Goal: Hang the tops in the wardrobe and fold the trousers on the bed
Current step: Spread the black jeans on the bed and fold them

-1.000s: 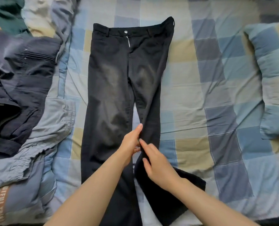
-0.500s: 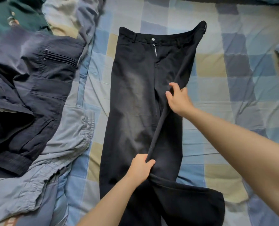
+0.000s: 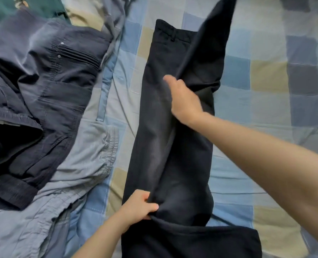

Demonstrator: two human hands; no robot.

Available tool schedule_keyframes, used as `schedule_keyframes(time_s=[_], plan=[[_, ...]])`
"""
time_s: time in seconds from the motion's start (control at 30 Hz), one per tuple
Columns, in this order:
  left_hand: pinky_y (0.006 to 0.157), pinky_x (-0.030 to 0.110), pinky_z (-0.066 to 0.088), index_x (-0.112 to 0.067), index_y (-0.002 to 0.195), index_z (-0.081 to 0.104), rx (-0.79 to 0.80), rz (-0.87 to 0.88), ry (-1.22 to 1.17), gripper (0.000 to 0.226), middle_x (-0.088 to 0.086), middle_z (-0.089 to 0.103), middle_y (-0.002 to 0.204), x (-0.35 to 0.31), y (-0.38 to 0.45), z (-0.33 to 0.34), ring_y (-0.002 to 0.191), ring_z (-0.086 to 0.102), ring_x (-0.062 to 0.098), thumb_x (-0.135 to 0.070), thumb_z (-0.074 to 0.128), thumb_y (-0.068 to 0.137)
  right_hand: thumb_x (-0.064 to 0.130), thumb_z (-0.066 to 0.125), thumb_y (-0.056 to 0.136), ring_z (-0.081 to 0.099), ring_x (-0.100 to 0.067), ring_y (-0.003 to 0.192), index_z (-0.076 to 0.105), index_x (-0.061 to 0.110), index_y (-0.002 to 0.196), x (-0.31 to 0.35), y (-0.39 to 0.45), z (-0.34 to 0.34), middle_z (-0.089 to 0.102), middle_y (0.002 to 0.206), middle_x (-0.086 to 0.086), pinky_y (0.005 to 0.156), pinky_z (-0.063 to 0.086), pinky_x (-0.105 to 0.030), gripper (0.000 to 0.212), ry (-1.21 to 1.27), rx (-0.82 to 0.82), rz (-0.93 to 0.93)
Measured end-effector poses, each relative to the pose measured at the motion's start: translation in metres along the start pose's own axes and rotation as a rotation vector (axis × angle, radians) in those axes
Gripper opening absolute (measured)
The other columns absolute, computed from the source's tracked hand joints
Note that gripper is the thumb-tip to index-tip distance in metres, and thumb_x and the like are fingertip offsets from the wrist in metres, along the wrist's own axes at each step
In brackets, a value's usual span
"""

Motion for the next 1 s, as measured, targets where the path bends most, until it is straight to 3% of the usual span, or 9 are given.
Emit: schedule_keyframes(time_s=[0.13, 0.2, 0.3, 0.4, 0.47, 0.53, 0.67, 0.83, 1.0], plan=[[0.062, 0.021, 0.049, -0.013, 0.078, 0.059, 0.008, -0.036, -0.058, 0.013, 0.003, 0.049, 0.067, -0.019, -0.001, -0.04, 0.057, 0.056, 0.01, -0.006, 0.069, 0.078, 0.025, 0.039, 0.1, 0.051, -0.032, 0.107, 0.019, 0.024, 0.148, 0.013, 0.014, 0.038, 0.053, 0.123, -0.009, 0.085, 0.047, -0.047, 0.052, -0.015, 0.36, -0.197], [0.065, 0.021, 0.055, -0.007, 0.102, 0.064, -0.14, 0.02, -0.119, 0.018, 0.011, 0.069, 0.084, -0.048, 0.012, -0.057, 0.068, 0.068, 0.014, -0.008, 0.07, 0.085, 0.018, 0.039, 0.098, 0.051, -0.032, 0.105, 0.027, 0.022, 0.145, 0.006, 0.034, 0.035, 0.05, 0.123, -0.01, 0.079, 0.048, -0.045, 0.048, -0.083, 0.297, -0.223], [0.068, 0.024, 0.056, -0.007, 0.108, 0.063, -0.298, 0.178, -0.215, 0.021, 0.015, 0.072, 0.103, -0.104, 0.042, -0.067, 0.068, 0.067, 0.016, -0.014, 0.069, 0.089, -0.004, 0.044, 0.087, 0.045, -0.033, 0.101, 0.027, 0.027, 0.144, -0.005, 0.073, 0.02, 0.036, 0.126, -0.015, 0.066, 0.041, -0.039, 0.068, -0.281, 0.202, -0.19], [0.074, 0.031, 0.057, -0.012, 0.107, 0.061, -0.368, 0.275, -0.195, 0.025, 0.004, 0.067, 0.085, -0.144, 0.065, -0.065, 0.069, 0.061, 0.015, -0.023, 0.071, 0.087, -0.01, 0.04, 0.085, 0.041, -0.036, 0.107, 0.023, 0.034, 0.146, -0.009, 0.102, 0.017, 0.026, 0.137, -0.019, 0.068, 0.04, -0.039, 0.077, -0.385, 0.291, -0.168], [0.076, 0.037, 0.057, -0.015, 0.09, 0.06, -0.383, 0.307, -0.099, 0.015, -0.004, 0.06, 0.063, -0.153, 0.075, -0.061, 0.062, 0.057, 0.015, -0.022, 0.072, 0.086, -0.008, 0.037, 0.087, 0.042, -0.036, 0.107, 0.018, 0.038, 0.147, -0.01, 0.11, 0.022, 0.028, 0.137, -0.017, 0.069, 0.04, -0.04, 0.078, -0.425, 0.348, -0.198], [0.064, 0.032, 0.057, -0.016, 0.069, 0.049, -0.357, 0.306, -0.085, 0.026, -0.01, 0.045, 0.049, -0.151, 0.078, -0.061, 0.052, 0.048, 0.013, -0.018, 0.067, 0.087, -0.004, 0.035, 0.09, 0.046, -0.035, 0.103, 0.018, 0.039, 0.146, -0.01, 0.115, 0.027, 0.036, 0.127, -0.015, 0.067, 0.039, -0.039, 0.072, -0.441, 0.363, -0.226], [0.047, 0.016, 0.034, -0.011, 0.081, 0.059, -0.37, 0.309, -0.204, 0.009, 0.002, 0.046, 0.066, -0.126, 0.07, -0.082, 0.049, 0.04, 0.003, -0.01, 0.056, 0.09, -0.001, 0.042, 0.089, 0.047, -0.029, 0.085, 0.036, 0.018, 0.125, 0.003, 0.12, 0.028, 0.039, 0.099, -0.009, 0.058, 0.034, -0.038, 0.041, -0.459, 0.2, -0.321], [0.076, 0.04, 0.059, 0.01, 0.103, 0.059, -0.424, 0.157, -0.236, 0.03, 0.012, 0.062, 0.083, -0.087, 0.079, -0.105, 0.078, 0.062, 0.021, -0.017, 0.059, 0.092, -0.007, 0.046, 0.081, 0.048, -0.028, 0.092, 0.03, 0.021, 0.137, 0.009, 0.117, 0.04, 0.051, 0.101, -0.006, 0.066, 0.036, -0.036, 0.065, -0.335, 0.114, -0.465], [0.088, 0.042, 0.057, -0.015, 0.109, 0.067, -0.383, 0.156, -0.197, 0.02, 0.003, 0.073, 0.102, -0.093, 0.087, -0.098, 0.096, 0.069, 0.02, -0.026, 0.063, 0.093, -0.002, 0.045, 0.077, 0.048, -0.031, 0.106, 0.045, 0.016, 0.127, -0.054, 0.114, -0.001, 0.056, 0.114, -0.008, 0.085, 0.042, -0.04, 0.054, -0.055, -0.294, -0.016]])
Point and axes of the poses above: each hand's wrist, its own y-axis towards the middle knuckle, its own z-axis out of the palm, x = y × z, the point moved 2 cm from there along y, towards the middle knuckle
